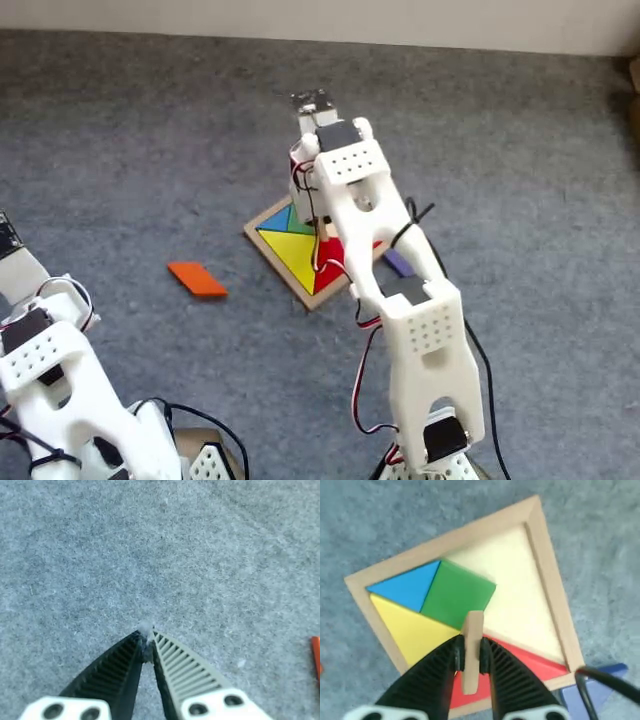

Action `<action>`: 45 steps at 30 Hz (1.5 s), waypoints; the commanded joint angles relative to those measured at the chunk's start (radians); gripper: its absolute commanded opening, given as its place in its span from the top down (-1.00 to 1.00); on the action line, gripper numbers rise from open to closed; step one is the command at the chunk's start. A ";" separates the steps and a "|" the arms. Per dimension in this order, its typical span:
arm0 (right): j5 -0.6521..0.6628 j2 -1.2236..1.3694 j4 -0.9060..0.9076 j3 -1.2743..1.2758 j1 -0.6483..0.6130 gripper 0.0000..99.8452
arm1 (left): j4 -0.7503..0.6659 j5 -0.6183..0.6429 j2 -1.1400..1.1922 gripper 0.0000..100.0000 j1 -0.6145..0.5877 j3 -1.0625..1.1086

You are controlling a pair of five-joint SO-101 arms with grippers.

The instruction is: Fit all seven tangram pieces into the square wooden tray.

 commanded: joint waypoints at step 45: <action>0.078 0.101 0.074 -0.054 -0.061 0.99 | -0.015 0.006 -0.022 0.95 0.015 -0.054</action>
